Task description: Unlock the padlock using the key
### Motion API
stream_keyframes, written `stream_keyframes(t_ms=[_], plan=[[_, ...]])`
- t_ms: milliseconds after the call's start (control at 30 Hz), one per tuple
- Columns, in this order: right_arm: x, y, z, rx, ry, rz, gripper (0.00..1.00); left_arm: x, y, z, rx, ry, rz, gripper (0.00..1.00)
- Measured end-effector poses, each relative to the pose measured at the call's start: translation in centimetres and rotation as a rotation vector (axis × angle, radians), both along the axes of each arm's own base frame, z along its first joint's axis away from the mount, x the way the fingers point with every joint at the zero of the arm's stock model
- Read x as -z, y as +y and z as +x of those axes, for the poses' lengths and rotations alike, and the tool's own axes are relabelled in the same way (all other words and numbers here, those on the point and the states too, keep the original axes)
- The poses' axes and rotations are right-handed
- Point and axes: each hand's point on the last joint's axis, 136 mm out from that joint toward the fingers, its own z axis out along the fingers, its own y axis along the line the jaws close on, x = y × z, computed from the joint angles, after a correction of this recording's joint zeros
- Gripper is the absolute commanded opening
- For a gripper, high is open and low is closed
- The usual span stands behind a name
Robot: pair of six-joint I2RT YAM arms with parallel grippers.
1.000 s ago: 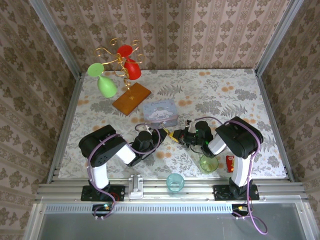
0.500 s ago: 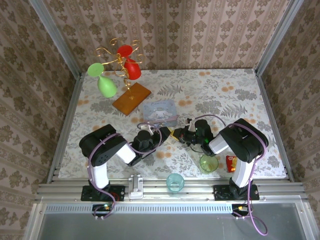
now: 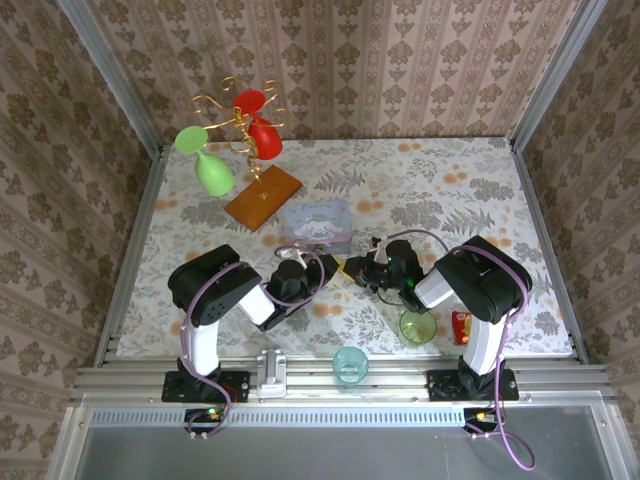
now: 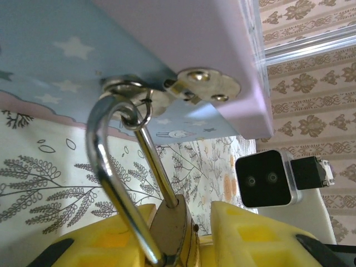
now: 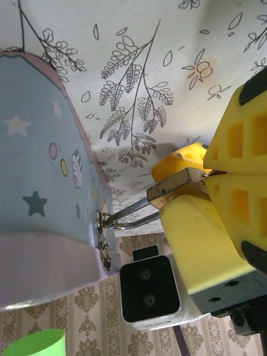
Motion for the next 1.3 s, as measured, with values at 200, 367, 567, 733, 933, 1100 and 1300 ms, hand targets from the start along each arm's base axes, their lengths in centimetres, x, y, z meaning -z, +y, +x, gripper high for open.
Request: stream_keyframes(t_ms=[200, 367, 567, 733, 933, 1100, 1300], plan=[[0.1, 0.0, 0.0, 0.001, 0.001, -0.001, 0.00, -0.1, 0.1, 0.2, -0.009, -0.008, -0.001, 0.43], [0.1, 0.0, 0.0, 0.003, 0.001, -0.002, 0.00, -0.1, 0.5, 0.6, -0.022, -0.020, 0.010, 0.24], [0.5, -0.2, -0.1, 0.006, 0.017, -0.016, 0.00, 0.2, 0.4, 0.6, -0.022, -0.014, 0.012, 0.13], [0.7, -0.1, 0.0, 0.000, 0.018, -0.030, 0.17, 0.3, 0.4, 0.6, -0.023, -0.006, 0.009, 0.08], [0.8, -0.4, 0.1, 0.003, 0.010, -0.058, 0.22, 0.5, 0.5, 0.6, -0.024, 0.004, 0.015, 0.06], [-1.1, -1.1, 0.0, -0.002, -0.055, -0.127, 0.27, 0.6, 0.5, 0.5, -0.024, 0.006, 0.018, 0.04], [-4.2, -1.6, 0.7, -0.064, -0.221, -0.315, 0.31, 0.6, 0.5, 0.5, -0.025, 0.009, 0.015, 0.03]])
